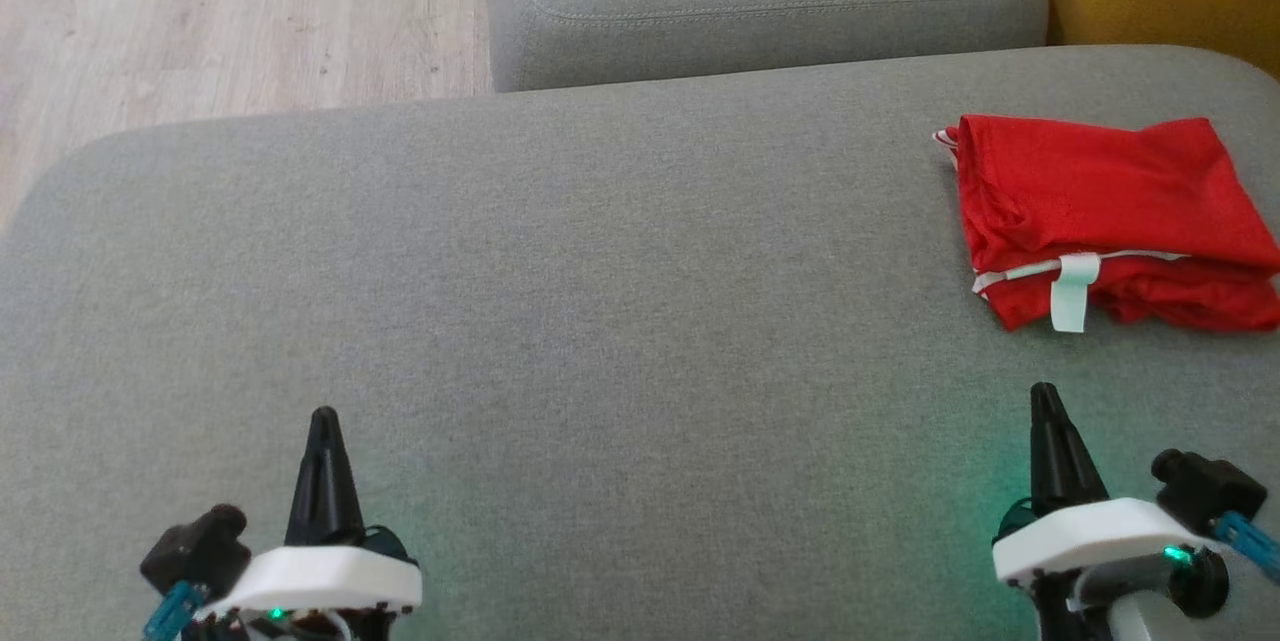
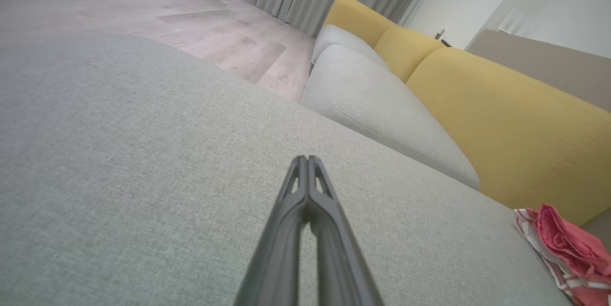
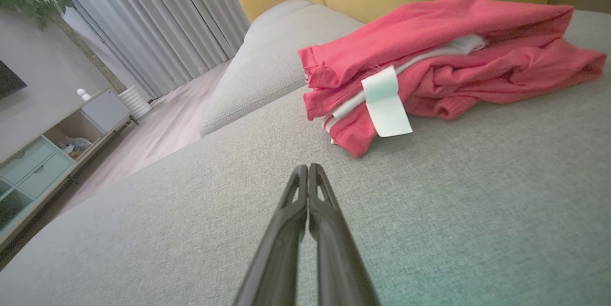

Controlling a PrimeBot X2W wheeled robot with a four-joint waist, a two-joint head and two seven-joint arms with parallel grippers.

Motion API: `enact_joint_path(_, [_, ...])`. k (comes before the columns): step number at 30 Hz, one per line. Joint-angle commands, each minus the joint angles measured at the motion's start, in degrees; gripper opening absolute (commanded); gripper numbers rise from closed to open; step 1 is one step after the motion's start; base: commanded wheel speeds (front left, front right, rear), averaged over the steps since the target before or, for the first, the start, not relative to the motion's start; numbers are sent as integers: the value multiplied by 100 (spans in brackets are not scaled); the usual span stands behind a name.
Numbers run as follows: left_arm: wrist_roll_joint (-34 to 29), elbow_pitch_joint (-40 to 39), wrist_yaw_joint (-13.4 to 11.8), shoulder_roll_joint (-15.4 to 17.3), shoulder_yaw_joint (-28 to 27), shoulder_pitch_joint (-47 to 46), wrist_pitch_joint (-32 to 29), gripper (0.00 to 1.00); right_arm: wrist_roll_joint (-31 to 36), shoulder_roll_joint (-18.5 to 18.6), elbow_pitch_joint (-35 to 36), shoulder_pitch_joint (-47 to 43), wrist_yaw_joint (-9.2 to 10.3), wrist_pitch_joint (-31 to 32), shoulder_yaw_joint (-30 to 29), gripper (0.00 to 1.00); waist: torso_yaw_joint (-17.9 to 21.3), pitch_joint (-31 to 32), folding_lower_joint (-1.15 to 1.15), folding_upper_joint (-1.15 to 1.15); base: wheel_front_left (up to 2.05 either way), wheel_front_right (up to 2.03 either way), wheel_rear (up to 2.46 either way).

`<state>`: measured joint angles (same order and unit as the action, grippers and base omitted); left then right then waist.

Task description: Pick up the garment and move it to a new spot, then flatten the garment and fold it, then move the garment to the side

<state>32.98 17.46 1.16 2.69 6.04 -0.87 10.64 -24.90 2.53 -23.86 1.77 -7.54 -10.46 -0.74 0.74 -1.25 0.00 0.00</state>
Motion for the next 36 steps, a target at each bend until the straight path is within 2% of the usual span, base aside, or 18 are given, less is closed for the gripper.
enact_joint_path(1, [112, -198, 35, 4, -104, -274, -22, 0, -146, 13, 218, 257, 1, 52, -19, 0, -1, 1, 0, 0, 0, 0, 0])
enact_joint_path(36, [2205, -249, 251, 9, -519, -367, -631, 0, -2517, 21, 494, 323, 3, 645, -220, 0, -27, 39, 0, 0, 0, 0, 0])
